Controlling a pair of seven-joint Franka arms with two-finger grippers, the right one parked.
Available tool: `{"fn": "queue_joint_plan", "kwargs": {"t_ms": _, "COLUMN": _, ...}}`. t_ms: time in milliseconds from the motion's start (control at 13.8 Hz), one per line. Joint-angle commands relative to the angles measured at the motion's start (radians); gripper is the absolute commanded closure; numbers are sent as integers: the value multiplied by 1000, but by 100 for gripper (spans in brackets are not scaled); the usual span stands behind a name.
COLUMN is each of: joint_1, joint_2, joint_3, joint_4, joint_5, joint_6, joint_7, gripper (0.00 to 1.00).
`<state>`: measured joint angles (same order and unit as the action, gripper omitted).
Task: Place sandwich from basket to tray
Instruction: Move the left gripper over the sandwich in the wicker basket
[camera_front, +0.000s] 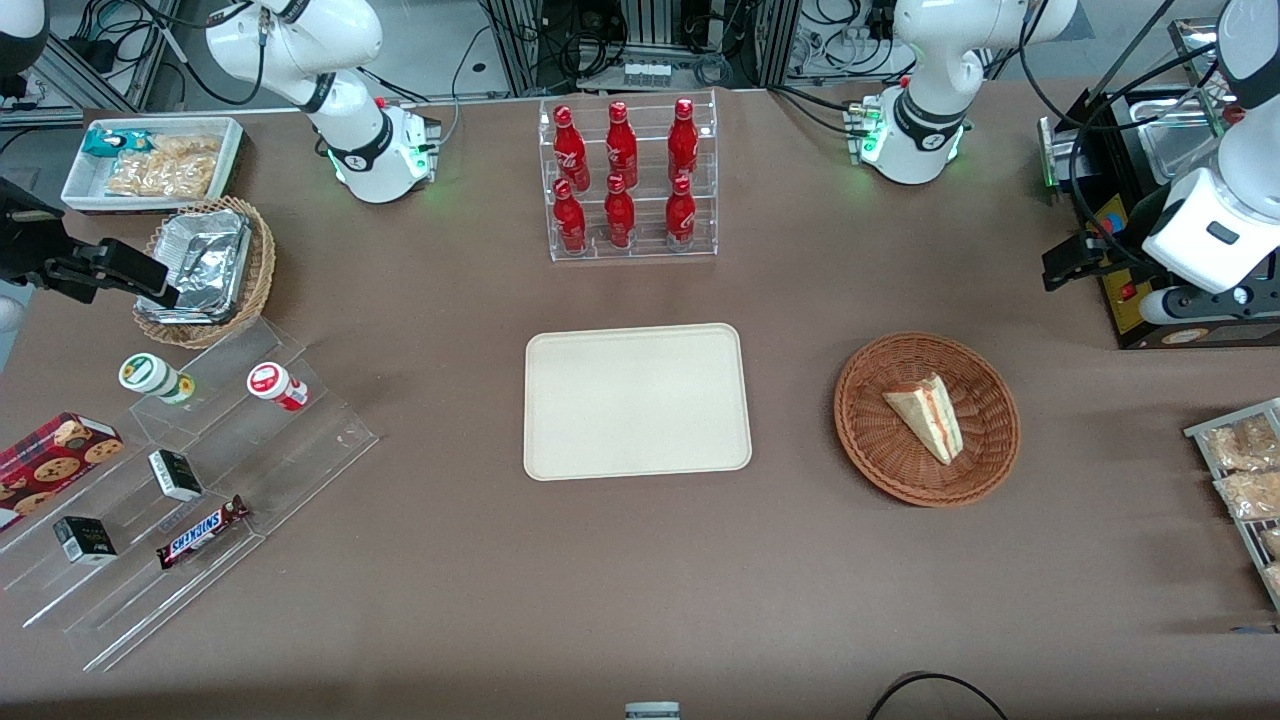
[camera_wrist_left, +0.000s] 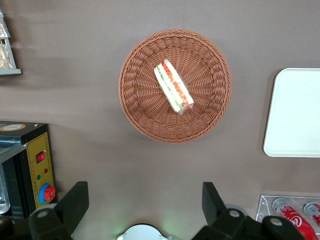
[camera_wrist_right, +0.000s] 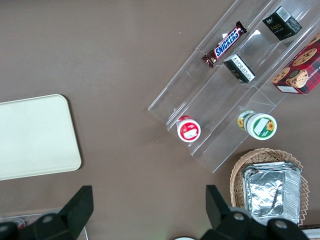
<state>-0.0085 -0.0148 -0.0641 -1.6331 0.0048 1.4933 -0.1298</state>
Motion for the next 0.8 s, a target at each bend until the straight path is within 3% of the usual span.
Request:
{"fn": "queue_joint_plan", "kwargs": {"t_ms": 0, "joint_1": -7, "joint_2": 15, "joint_3": -2, "joint_4": 22, "joint_5": -5, "joint_6": 4, "joint_7": 2, "gripper": 0}}
{"fn": "queue_joint_plan", "kwargs": {"t_ms": 362, "joint_1": -11, "joint_2": 18, "joint_3": -3, "joint_4": -86, "joint_5": -5, "joint_6": 79, "joint_7": 2, "gripper": 0}}
{"fn": "queue_joint_plan", "kwargs": {"t_ms": 725, "joint_1": -27, "joint_2": 22, "joint_3": -14, "joint_4": -311, "joint_5": -5, "joint_6": 334, "joint_7": 1, "gripper": 0}}
